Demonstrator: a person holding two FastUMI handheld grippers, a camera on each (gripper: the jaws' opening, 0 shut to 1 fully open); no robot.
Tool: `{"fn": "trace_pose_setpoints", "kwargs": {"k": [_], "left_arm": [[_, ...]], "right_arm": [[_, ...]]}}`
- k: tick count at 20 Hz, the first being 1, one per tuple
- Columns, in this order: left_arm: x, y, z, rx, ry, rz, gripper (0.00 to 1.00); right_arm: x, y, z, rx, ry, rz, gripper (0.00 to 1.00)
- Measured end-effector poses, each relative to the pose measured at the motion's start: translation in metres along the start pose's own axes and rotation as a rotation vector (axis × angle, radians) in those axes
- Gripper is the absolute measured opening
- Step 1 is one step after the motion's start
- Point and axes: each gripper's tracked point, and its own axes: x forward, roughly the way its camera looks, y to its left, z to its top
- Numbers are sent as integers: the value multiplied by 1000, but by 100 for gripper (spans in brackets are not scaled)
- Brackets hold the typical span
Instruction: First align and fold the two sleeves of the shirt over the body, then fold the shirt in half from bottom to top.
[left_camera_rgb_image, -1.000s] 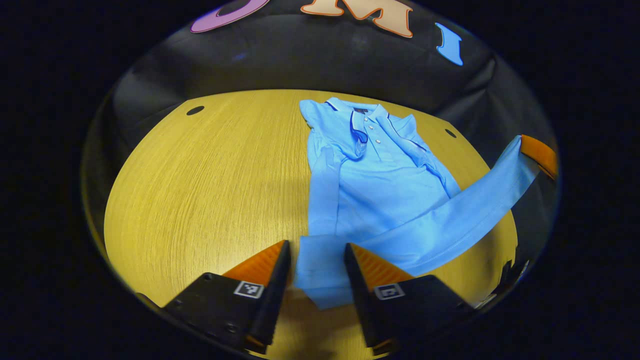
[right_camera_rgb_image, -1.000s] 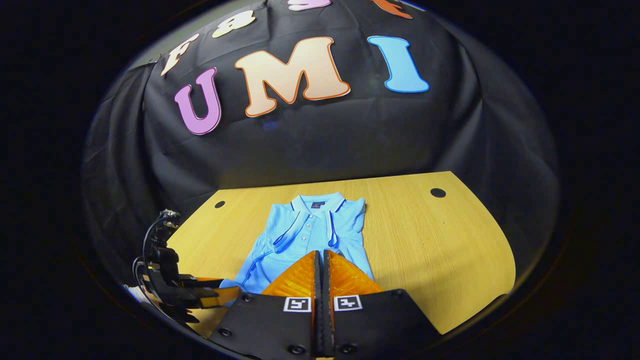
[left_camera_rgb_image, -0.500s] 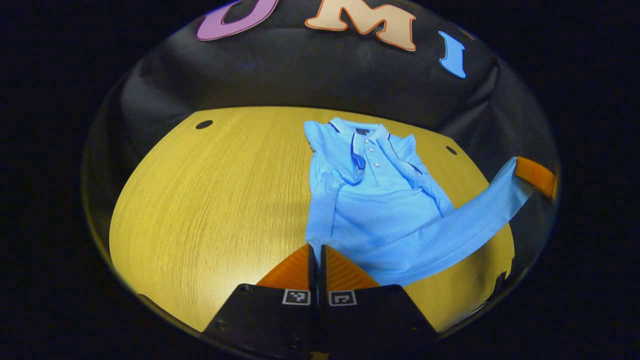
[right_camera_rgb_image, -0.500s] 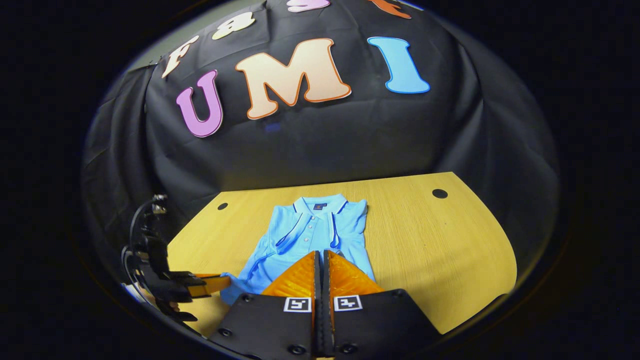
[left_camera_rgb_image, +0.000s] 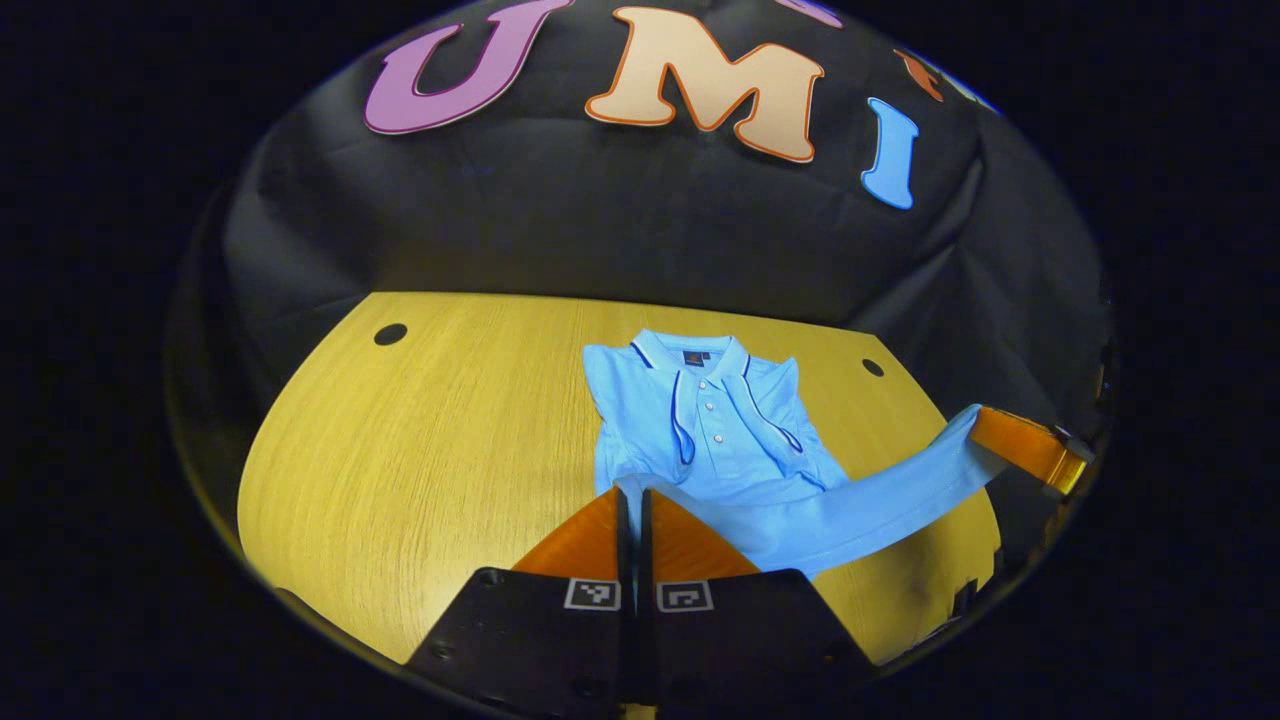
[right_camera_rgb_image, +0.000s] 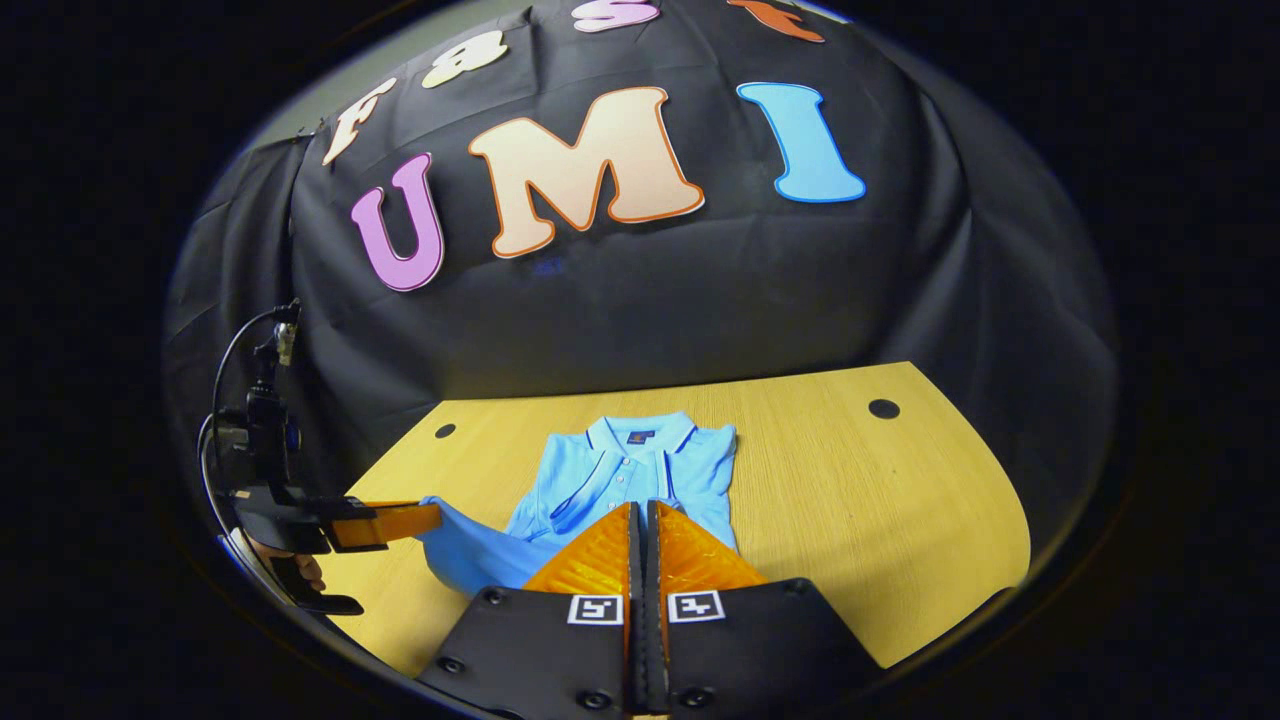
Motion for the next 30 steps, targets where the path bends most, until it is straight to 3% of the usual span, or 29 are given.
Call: {"fn": "trace_pose_setpoints", "kwargs": {"k": [9,14,19,21,23,24,25,30], "left_arm": [[67,23,70,-39,-33,-3,0],[130,40,78,14,-16,33,0],[169,43,56,12,29,9,2],[164,43,56,13,9,9,50],[153,46,63,44,-53,25,98],[143,43,65,51,-82,26,99],[129,39,68,53,-107,26,94],[44,16,88,65,-242,56,95]], "right_arm": [[87,-30,43,-29,-53,-63,2],[160,-72,19,-31,10,-146,2],[194,-88,-12,-59,55,-208,4],[192,-83,-13,-60,43,-201,19],[184,-76,-5,-66,2,-199,73],[177,-73,4,-65,-32,-198,100],[171,-67,9,-63,-71,-194,99],[87,-49,44,-80,-207,-167,98]]}}
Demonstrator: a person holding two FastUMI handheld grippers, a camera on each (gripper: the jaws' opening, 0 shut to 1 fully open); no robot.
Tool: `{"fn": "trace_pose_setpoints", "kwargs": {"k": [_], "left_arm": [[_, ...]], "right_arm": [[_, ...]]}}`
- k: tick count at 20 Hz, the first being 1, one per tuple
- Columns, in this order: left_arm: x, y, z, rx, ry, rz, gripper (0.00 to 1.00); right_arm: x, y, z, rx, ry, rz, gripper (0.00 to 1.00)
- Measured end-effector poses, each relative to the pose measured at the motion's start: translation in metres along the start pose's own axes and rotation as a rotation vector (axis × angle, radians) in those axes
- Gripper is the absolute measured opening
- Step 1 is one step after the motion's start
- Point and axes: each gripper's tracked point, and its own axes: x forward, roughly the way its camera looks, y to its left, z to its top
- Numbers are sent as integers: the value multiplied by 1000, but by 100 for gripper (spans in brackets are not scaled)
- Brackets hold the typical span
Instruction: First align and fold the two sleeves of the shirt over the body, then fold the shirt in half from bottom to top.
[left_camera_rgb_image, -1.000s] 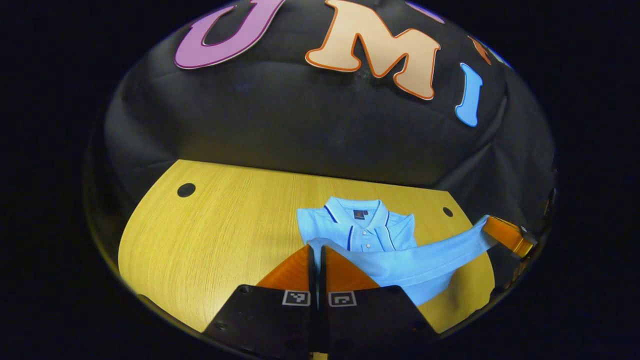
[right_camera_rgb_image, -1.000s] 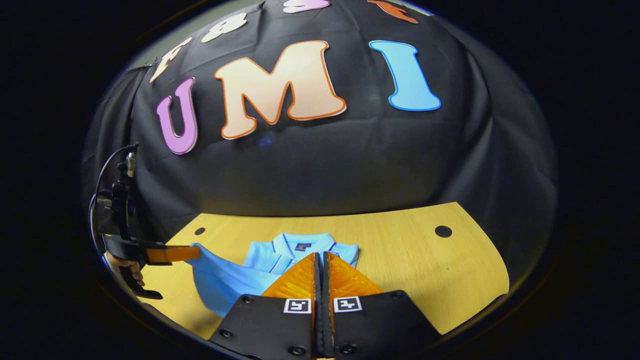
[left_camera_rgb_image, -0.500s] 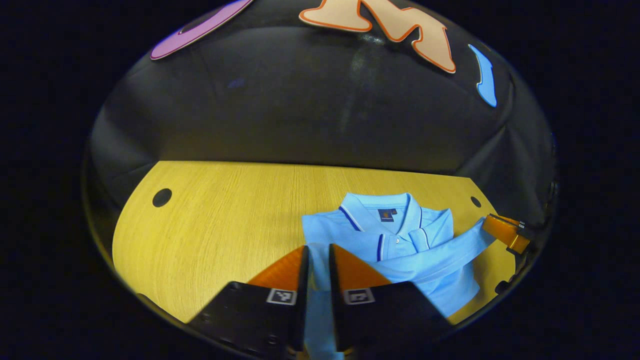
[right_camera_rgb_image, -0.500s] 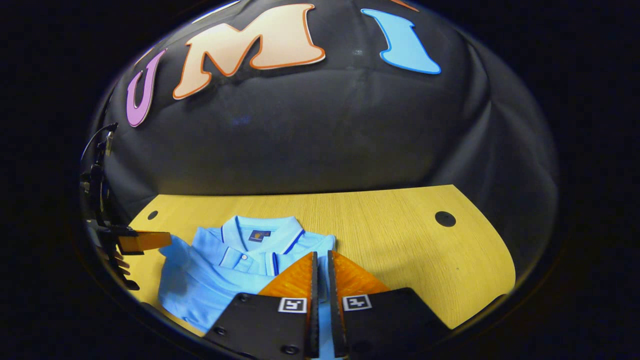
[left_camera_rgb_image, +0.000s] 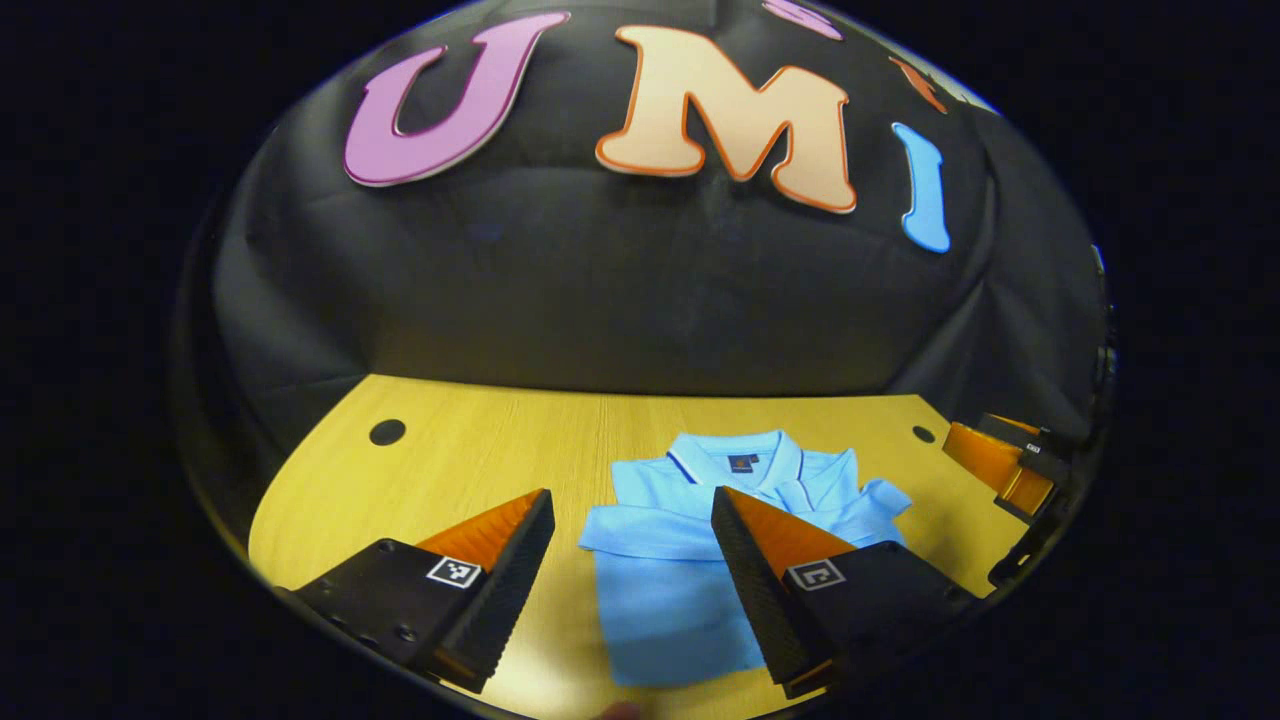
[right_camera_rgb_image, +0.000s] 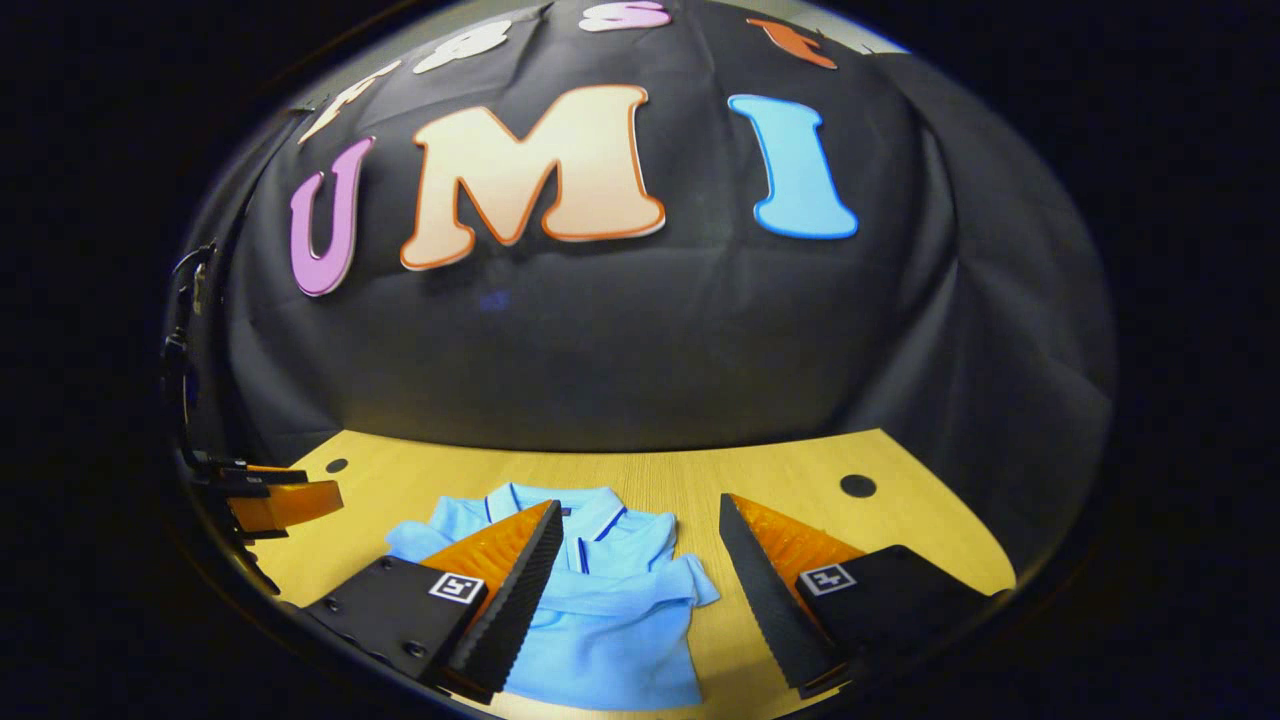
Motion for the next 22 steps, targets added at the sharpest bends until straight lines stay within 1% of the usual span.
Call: {"fn": "trace_pose_setpoints", "kwargs": {"k": [3,6,8,10,11,12,13,16,18,19,22], "left_arm": [[-56,-13,33,33,-110,14,95],[-107,-22,46,32,-181,13,94],[-134,-30,48,43,-211,13,95],[-158,-37,50,59,-237,23,95],[-170,-42,52,68,-254,25,95],[-182,-46,53,73,-271,23,95],[-193,-51,56,75,-289,22,95],[-219,-64,59,82,-311,1,95],[-232,-71,67,96,-331,-8,93],[-238,-76,71,101,-341,-12,95],[-247,-87,83,106,-372,-30,94]], "right_arm": [[-68,-2,31,25,-59,20,98],[-125,-3,55,10,-152,41,98],[-158,-2,54,-8,-171,56,96],[-188,5,53,-7,-174,83,98],[-200,7,58,-3,-192,87,96],[-211,6,64,1,-208,85,96],[-222,8,64,6,-218,92,98],[-245,17,66,14,-221,121,98],[-258,17,74,10,-248,128,98],[-263,18,79,9,-261,132,98],[-277,17,91,3,-292,138,98]]}}
